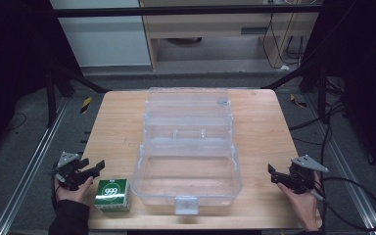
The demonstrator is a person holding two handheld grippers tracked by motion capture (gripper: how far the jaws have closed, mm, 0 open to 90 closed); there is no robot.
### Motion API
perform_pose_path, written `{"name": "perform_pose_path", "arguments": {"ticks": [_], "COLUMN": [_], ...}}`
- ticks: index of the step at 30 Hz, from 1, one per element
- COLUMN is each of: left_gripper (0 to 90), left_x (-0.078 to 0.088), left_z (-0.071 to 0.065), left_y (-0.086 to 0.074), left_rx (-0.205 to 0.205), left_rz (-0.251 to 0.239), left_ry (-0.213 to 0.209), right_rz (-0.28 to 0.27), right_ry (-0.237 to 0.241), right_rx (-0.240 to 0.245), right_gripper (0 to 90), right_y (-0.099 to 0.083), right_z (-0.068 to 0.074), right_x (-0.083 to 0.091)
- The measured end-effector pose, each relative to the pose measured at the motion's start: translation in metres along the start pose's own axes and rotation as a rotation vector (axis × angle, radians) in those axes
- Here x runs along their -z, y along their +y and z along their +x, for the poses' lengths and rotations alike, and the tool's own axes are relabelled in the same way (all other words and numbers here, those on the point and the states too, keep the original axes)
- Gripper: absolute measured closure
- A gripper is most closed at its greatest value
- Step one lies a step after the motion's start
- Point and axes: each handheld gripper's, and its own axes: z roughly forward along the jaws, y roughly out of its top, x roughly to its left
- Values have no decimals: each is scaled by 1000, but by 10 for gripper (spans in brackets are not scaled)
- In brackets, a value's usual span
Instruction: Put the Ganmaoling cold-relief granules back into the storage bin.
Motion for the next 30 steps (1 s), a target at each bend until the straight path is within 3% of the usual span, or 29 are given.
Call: {"name": "perform_pose_path", "arguments": {"ticks": [16, 24, 30], "left_gripper": [231, 215, 193], "left_x": [17, 29, 40], "left_z": [-12, -9, -10], "left_y": [22, 31, 39], "left_rx": [-120, -183, -257], "left_rz": [-19, 15, 38], "left_ry": [-112, -171, -232], "right_rz": [20, 32, 36], "right_ry": [-2, 11, 14], "right_rx": [47, 62, 67], "right_gripper": [74, 69, 68], "right_y": [-6, -7, -7], "right_z": [5, 7, 8], "right_x": [-3, -5, -6]}}
